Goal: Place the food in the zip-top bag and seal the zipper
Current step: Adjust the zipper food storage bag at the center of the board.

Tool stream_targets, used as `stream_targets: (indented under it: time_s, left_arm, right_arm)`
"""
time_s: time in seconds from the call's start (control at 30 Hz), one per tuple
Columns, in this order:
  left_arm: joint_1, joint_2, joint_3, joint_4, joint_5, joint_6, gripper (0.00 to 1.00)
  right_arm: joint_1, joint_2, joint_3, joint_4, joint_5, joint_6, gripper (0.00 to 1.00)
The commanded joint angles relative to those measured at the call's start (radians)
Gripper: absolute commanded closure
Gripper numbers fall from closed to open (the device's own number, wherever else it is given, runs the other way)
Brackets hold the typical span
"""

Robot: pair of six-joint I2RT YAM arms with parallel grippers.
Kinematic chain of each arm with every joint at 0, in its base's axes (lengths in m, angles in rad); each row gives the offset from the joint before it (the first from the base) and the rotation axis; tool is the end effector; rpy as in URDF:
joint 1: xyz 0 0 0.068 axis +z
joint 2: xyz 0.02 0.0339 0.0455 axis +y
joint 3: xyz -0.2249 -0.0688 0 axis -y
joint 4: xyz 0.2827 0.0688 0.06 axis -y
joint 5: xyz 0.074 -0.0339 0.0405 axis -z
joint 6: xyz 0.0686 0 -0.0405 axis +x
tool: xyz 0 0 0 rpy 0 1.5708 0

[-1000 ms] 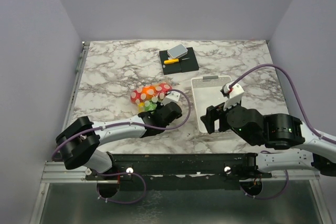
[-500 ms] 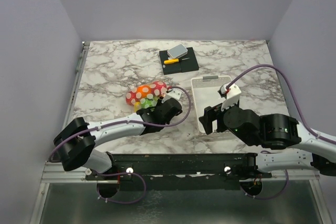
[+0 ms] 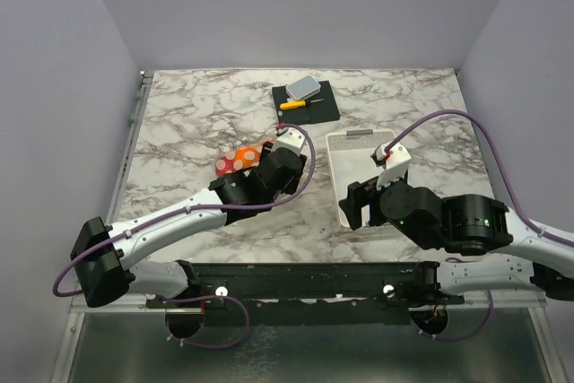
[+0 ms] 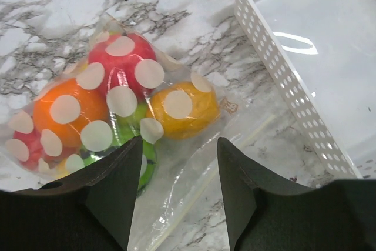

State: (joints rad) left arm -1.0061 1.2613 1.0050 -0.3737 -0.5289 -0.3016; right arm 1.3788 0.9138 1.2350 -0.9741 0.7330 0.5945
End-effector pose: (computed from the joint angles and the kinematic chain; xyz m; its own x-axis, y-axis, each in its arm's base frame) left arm 0.2154 -0.2753 0.2356 -0.4529 0.2357 -0.8599 0.3944 0.9179 0.0438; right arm 0.0892 0.2182 0.3618 -0.4478 -0.1224 -0.8857 -0.4554 0.8837 0.1082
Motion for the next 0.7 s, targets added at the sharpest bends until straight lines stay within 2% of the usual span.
stream_targets:
  time_s: [0.0, 0.13, 0.33, 0.5, 0.67]
  left_arm:
    - [0.061, 0.006, 0.06, -0.07, -0.084, 0.014, 0.44]
    - [0.185, 0.014, 0.077, -0.062, -0.072, 0.005, 0.44]
    - [0.34, 0.074, 0.066, -0.034, -0.007, -0.019, 0.55]
    - [0.395, 0.135, 0.019, -0.008, 0.085, -0.071, 0.6]
    - [0.397, 0.187, -0.051, 0.03, 0.176, -0.108, 0.63]
  right_arm:
    - [-0.006, 0.002, 0.002, 0.008, 0.008, 0.024, 0.14]
    - [-0.006, -0.001, -0.004, 0.007, 0.004, 0.036, 0.14]
    - [-0.006, 0.005, -0.006, 0.006, 0.0, 0.047, 0.15]
    - [-0.006, 0.011, -0.003, 0.003, -0.001, 0.047, 0.15]
    - [-0.005, 0.013, -0.009, 0.002, -0.007, 0.048, 0.15]
